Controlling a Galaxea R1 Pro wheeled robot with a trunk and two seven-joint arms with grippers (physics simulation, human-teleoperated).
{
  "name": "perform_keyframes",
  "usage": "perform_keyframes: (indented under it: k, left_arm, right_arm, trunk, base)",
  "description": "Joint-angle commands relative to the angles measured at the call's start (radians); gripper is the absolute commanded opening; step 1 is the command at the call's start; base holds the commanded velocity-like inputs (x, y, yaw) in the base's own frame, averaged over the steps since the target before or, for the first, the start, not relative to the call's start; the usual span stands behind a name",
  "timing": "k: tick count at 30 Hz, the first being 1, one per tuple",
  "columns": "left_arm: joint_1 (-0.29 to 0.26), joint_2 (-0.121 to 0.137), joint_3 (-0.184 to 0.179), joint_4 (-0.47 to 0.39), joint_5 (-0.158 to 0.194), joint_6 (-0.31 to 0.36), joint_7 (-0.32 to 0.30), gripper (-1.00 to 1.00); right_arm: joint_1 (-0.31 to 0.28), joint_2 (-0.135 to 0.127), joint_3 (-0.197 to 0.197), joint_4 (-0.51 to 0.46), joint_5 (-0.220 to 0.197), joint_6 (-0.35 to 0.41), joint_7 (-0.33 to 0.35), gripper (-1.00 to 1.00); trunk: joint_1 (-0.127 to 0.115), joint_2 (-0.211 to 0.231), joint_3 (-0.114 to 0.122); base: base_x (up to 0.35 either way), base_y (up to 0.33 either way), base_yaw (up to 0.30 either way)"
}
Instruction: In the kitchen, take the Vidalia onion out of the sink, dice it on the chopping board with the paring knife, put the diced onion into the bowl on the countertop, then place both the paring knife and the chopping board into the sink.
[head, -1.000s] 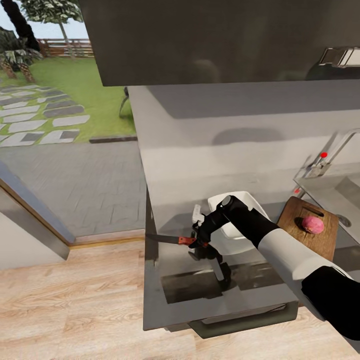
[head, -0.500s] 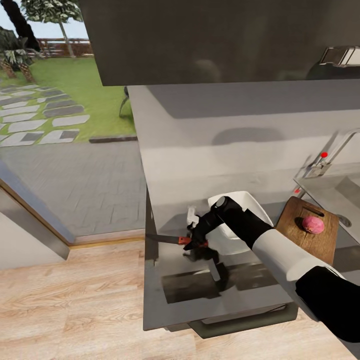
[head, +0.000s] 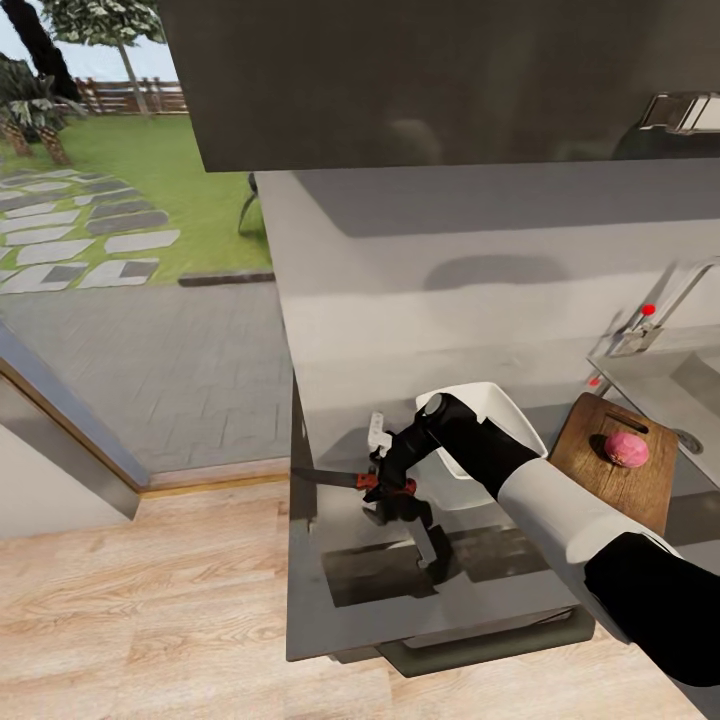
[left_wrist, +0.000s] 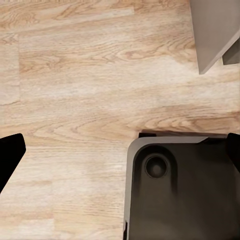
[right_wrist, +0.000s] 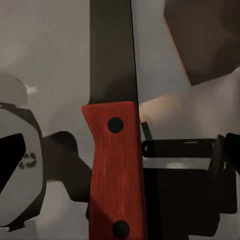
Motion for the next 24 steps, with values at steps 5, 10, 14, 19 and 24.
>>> perform_keyframes:
  k: [5,10,14,19,24]
  left_arm:
    - [0.001,0.001,-0.009,-0.002,0.009,-0.001,0.004,1.0]
    - [0.0,0.001,-0.009,-0.002,0.008,0.0,0.005,1.0]
    - [0.001,0.001,-0.009,-0.002,0.008,0.0,0.004,1.0]
    - [0.001,0.001,-0.009,-0.002,0.008,0.0,0.004,1.0]
    - [0.0,0.001,-0.009,-0.002,0.009,0.0,0.005,1.0]
  right_arm:
    - [0.0,0.001,0.001,-0.001,0.004,0.012,0.003,1.0]
    - [0.0,0.001,0.001,-0.001,0.004,0.012,0.004,1.0]
    - [0.0,0.001,0.001,-0.001,0.004,0.012,0.004,1.0]
    - [0.0,0.001,0.001,-0.001,0.004,0.012,0.002,1.0]
    - [0.0,0.002,0.002,-0.001,0.004,0.012,0.002,1.0]
  trunk:
    - [0.001,-0.002,-0.002]
    - [0.001,-0.002,-0.002]
    - [0.001,-0.002,-0.002]
    - [0.001,-0.002,-0.002]
    - [0.001,-0.002,-0.002]
  base:
    - [0.0,0.0,0.0]
    - [-0.086,0.0,0.0]
    - [-0.113,0.0,0.0]
    - [-0.023,0.0,0.0]
    - [-0.002,0.0,0.0]
